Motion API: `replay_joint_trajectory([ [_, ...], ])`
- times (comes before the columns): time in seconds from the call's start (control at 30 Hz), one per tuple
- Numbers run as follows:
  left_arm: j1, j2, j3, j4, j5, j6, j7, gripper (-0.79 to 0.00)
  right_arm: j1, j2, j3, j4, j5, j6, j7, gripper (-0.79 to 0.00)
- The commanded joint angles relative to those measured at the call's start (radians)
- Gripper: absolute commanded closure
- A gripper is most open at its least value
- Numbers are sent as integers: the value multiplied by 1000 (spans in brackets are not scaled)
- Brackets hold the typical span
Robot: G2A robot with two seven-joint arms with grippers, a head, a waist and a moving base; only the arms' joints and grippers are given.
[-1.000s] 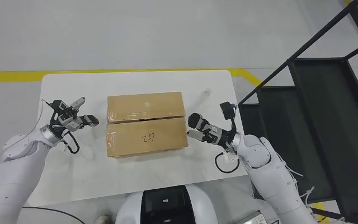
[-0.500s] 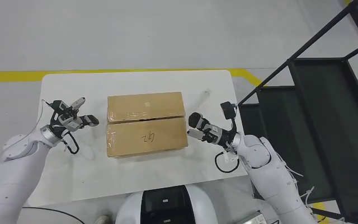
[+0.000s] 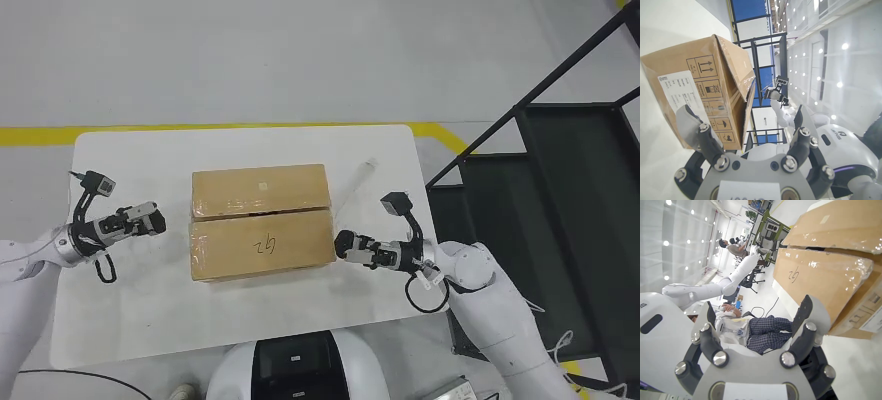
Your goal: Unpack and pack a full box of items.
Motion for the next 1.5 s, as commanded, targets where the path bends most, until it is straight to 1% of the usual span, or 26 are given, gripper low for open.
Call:
replay_joint_trajectory([
  [0.0, 33, 13, -11, -76, 22, -6, 9, -785, -1, 3, 3, 5, 47, 1, 31, -785],
  [0.1, 78, 36, -25, -175, 32, -7, 10, -785, 2, 6, -2, 10, 115, 13, 86, -785],
  [0.17, 98, 51, -26, -224, 53, -23, 26, -785, 10, 8, -13, 9, 154, 30, 136, -785],
  [0.23, 110, 67, -18, -257, 72, -38, 41, -785, 18, 9, -24, 11, 198, 42, 168, -785],
  [0.33, 124, 89, -9, -289, 28, -54, 57, -785, 30, 11, -41, 15, 248, 76, 202, -785],
  [0.77, 125, 91, -9, -290, 15, -51, 54, -785, 33, 11, -40, 19, 249, 77, 203, -785],
  [0.8, 125, 91, -9, -290, 15, -51, 54, -785, 35, 12, -37, 26, 233, 81, 192, -785],
  [0.83, 125, 91, -9, -290, 15, -51, 54, -785, 46, 13, -32, 33, 177, 93, 155, -785],
  [0.9, 125, 91, -9, -290, 15, -51, 54, -785, 66, 10, -40, 37, 145, 95, 99, -785],
  [1.03, 125, 91, -9, -290, 15, -51, 54, -785, 124, 8, -44, 98, 8, 82, 14, -785],
  [1.13, 125, 91, -9, -290, 15, -51, 54, -785, 174, 3, -68, 148, -67, 79, -45, -785],
  [1.27, 125, 91, -9, -290, 15, -51, 54, -785, 230, -4, -94, 218, -103, 76, -89, -785],
  [1.47, 125, 91, -9, -290, 15, -51, 54, -785, 288, -14, -149, 296, -109, 75, -91, -785],
])
